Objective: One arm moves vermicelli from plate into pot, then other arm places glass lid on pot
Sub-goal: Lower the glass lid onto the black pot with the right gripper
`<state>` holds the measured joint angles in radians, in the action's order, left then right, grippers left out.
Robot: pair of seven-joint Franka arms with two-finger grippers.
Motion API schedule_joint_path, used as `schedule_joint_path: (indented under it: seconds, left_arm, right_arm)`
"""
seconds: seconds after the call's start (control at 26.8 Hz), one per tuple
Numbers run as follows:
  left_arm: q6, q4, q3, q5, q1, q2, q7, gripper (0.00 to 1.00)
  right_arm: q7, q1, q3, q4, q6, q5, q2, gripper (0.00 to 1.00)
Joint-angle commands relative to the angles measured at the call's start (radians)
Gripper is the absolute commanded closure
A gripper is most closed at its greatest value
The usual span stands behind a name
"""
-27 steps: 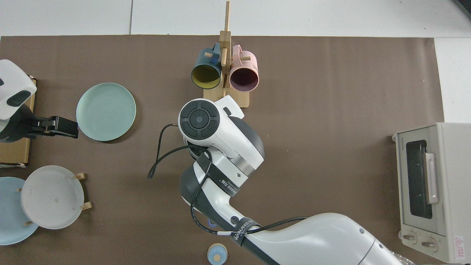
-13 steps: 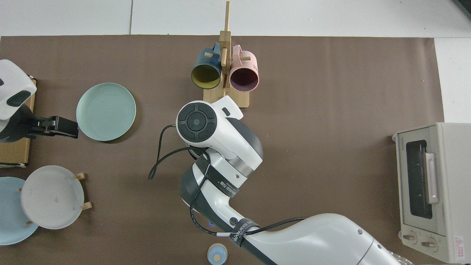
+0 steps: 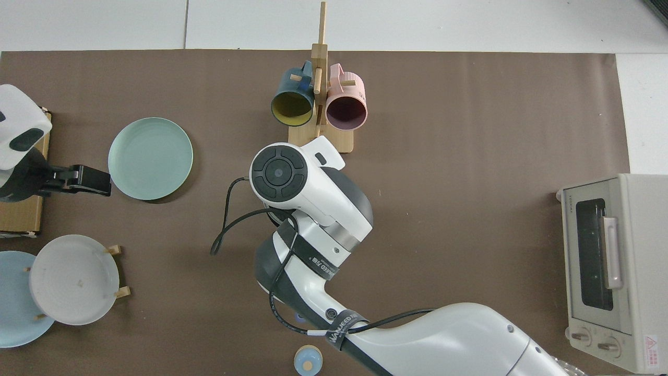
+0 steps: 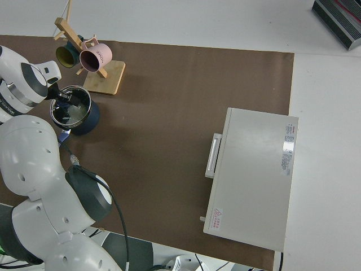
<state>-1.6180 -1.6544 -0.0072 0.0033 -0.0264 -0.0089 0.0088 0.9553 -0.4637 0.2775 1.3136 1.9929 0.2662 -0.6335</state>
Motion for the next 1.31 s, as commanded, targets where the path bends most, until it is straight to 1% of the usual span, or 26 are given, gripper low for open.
schedule_joint_path:
  seconds: [0.0, 0.07, 0.34, 0.37, 0.41, 0.45, 0.49, 0.9, 1.08, 1.27]
  left_arm:
    - [-0.002, -0.005, -0.004, 0.02, 0.003, -0.013, 0.007, 0.0]
    - [-0.002, -0.005, -0.004, 0.02, 0.003, -0.011, 0.007, 0.0]
    - [-0.002, -0.005, -0.004, 0.02, 0.003, -0.013, 0.007, 0.0]
    - [-0.002, -0.005, -0.005, 0.02, 0.003, -0.013, 0.007, 0.0]
    - [-0.002, -0.005, -0.005, 0.02, 0.003, -0.013, 0.007, 0.0]
    - [-0.002, -0.005, -0.004, 0.02, 0.003, -0.011, 0.007, 0.0]
    - [-0.002, -0.005, -0.005, 0.02, 0.003, -0.011, 0.007, 0.0]
    - [-0.002, -0.005, -0.005, 0.02, 0.003, -0.011, 0.007, 0.0]
    - [-0.002, -0.005, -0.005, 0.02, 0.003, -0.013, 0.007, 0.0]
    - [-0.002, -0.005, -0.004, 0.02, 0.003, -0.013, 0.007, 0.0]
  right_arm:
    - [0.031, 0.013, 0.011, 0.018, -0.046, -0.031, 0.011, 1.0]
    - [0.031, 0.013, 0.011, 0.018, -0.06, -0.035, 0.011, 1.0]
    - [0.023, 0.027, 0.012, 0.018, -0.062, -0.042, 0.009, 1.0]
    - [0.023, 0.027, 0.012, 0.018, -0.062, -0.042, 0.009, 0.89]
    - [0.022, 0.027, 0.012, 0.018, -0.063, -0.042, 0.008, 0.65]
    - [0.023, 0.027, 0.012, 0.018, -0.063, -0.042, 0.008, 0.28]
    - [0.022, 0.027, 0.012, 0.018, -0.063, -0.039, 0.008, 0.0]
    - [0.017, 0.03, 0.015, -0.004, -0.105, -0.041, 0.026, 0.0]
    - [-0.001, 0.031, 0.017, -0.014, -0.118, -0.041, 0.078, 0.0]
    - [-0.038, 0.051, 0.015, -0.008, -0.12, -0.077, 0.142, 0.0]
